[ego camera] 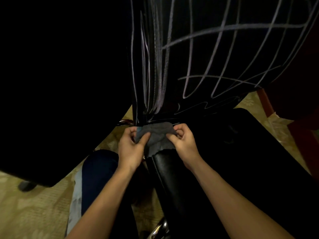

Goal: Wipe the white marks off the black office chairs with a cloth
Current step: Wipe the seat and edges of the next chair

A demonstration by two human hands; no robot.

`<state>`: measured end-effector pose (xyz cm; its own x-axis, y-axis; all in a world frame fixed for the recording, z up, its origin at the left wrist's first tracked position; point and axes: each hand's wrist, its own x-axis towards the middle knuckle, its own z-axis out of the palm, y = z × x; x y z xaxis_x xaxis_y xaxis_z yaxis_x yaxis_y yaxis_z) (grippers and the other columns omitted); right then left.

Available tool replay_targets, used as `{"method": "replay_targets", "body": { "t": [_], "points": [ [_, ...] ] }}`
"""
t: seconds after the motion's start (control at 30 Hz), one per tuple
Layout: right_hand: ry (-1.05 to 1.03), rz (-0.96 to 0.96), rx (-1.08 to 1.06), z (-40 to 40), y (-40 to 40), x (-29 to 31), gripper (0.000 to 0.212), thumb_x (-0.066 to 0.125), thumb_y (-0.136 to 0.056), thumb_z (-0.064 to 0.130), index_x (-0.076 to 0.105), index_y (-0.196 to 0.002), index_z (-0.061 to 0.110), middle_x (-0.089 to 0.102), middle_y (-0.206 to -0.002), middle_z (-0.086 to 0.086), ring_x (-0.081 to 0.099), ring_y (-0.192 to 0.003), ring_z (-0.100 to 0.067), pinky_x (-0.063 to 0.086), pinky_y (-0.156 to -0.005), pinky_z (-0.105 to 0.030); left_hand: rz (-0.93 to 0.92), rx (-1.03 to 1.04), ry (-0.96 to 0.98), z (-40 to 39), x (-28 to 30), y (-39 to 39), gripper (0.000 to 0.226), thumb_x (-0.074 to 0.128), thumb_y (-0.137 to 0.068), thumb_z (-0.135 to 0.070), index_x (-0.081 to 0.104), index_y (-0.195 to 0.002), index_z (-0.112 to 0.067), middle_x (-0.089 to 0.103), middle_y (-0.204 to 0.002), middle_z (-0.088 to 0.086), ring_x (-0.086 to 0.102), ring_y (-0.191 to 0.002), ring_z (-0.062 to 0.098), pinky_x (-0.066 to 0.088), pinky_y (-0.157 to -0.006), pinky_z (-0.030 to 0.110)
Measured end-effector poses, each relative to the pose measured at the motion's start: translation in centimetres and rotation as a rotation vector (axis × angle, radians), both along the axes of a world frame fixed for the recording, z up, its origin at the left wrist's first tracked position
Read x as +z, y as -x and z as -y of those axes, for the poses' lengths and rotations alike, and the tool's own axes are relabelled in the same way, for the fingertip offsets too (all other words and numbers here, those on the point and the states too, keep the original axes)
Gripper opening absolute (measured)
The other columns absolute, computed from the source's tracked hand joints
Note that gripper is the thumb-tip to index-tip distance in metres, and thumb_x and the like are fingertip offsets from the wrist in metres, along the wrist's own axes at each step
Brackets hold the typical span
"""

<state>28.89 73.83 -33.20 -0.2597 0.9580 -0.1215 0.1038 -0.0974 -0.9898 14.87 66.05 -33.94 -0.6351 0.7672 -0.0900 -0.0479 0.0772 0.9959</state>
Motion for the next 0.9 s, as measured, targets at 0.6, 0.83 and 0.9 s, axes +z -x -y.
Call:
{"method": "replay_targets", "body": {
  "t": [0.6,0.83,0.9],
  "points": [
    [-0.311,0.595,-0.212,0.0,-7.8,0.3,0.02,0.064,-0.092,0.016,0.052,-0.107,0.018,0.066,-0.08,0.002,0.065,-0.074,-0.019,0.053,-0.068,-0.037,-0.5,-0.143,0.165,-2.6,0.3,-5.8,0.037,0.074,-0.087,-0.024,0.054,-0.117,-0.018,0.062,-0.081,-0.005,0.063,-0.074,0.021,0.052,-0.073,0.036],
    [-0.33,0.896,-0.31,0.8,-16.5,0.7,0.037,0.06,-0.096,0.023,0.047,-0.131,0.021,0.051,-0.12,-0.009,0.059,-0.102,-0.031,0.052,-0.084,-0.042,-0.813,-0.554,0.233,-6.6,1.4,-15.0,0.053,0.063,-0.092,-0.04,0.048,-0.142,-0.03,0.048,-0.133,0.006,0.055,-0.117,0.03,0.047,-0.094,0.038],
    [-0.486,1.15,-0.309,1.5,-17.6,0.1,0.037,0.068,-0.09,0.028,0.056,-0.124,0.018,0.048,-0.12,-0.013,0.054,-0.101,-0.034,0.052,-0.079,-0.043,-1.053,-0.605,0.175,-6.7,0.9,-15.7,0.046,0.066,-0.089,-0.032,0.057,-0.134,-0.029,0.041,-0.143,0.008,0.048,-0.12,0.03,0.046,-0.094,0.039]
  ]
}}
